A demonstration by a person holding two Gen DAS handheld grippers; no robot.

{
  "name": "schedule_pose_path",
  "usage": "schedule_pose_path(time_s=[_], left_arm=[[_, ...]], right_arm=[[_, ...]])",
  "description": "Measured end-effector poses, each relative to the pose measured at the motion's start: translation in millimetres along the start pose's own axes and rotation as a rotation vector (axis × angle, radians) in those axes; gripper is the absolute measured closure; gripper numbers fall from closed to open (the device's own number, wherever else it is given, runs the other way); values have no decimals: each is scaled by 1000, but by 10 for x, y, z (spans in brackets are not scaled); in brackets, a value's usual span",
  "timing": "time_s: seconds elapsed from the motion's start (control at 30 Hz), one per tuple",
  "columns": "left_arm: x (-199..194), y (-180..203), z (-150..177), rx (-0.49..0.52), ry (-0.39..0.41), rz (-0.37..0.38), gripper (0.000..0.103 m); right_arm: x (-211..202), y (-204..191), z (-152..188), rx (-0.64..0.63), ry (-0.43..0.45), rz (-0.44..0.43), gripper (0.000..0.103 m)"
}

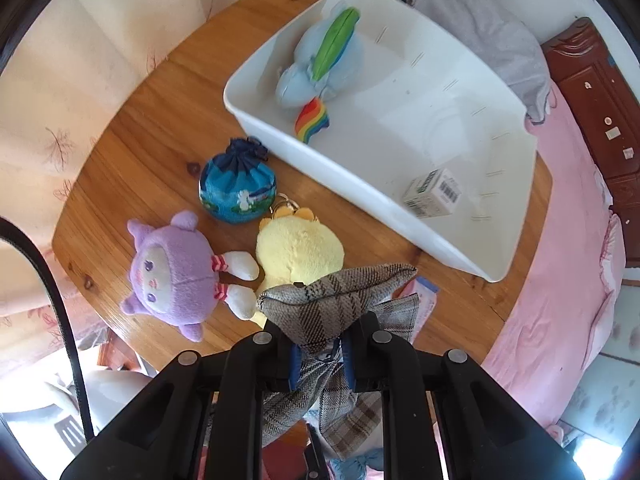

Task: Organize objects
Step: 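Lift the plaid bow with the left gripper and carry it over the tray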

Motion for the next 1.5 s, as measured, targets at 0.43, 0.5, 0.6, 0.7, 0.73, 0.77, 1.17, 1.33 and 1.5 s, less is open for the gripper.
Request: schedule_pose_path(time_s=[0.43, 0.5, 0.6, 0.7, 0.73, 0.77, 1.17, 1.33, 1.5], left_arm=[[-927, 507, -322, 93, 139, 50, 87], [-1044, 548, -374, 105, 161, 60, 87], [-1185, 611, -454, 125, 185, 69, 87], [-1256, 673, -530, 145, 196, 77, 87], [-1278, 694, -563, 154, 201, 77, 87], [-1284, 714, -593, 161, 202, 75, 87], [-1244, 803, -1033, 246, 205, 55, 87], [-1121, 836, -1247, 289, 205, 34, 88], [-994, 931, -1353, 360, 184, 39, 88]], right_arm=[[-428, 187, -530, 63, 152, 79, 44], [-460, 223, -591, 63, 168, 98, 44], [-493, 287, -688, 76, 185, 127, 44], [-531, 349, -814, 95, 215, 147, 44], [-542, 370, -843, 98, 226, 158, 44], [-544, 382, -889, 100, 235, 171, 44], [-389, 575, -1346, 244, 288, 323, 60], [-240, 729, -1472, 293, 286, 367, 60], [-103, 899, -1386, 404, 214, 358, 60]])
Point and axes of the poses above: each gripper's, at about its wrist camera, not at the fingertips, and x roughly the way its jaws point, y to its right, z to its underside, the point moved 4 cm from there along x, roughly the way its jaws point, and after that the axes turned 9 degrees about z, right-handed, at the moved point
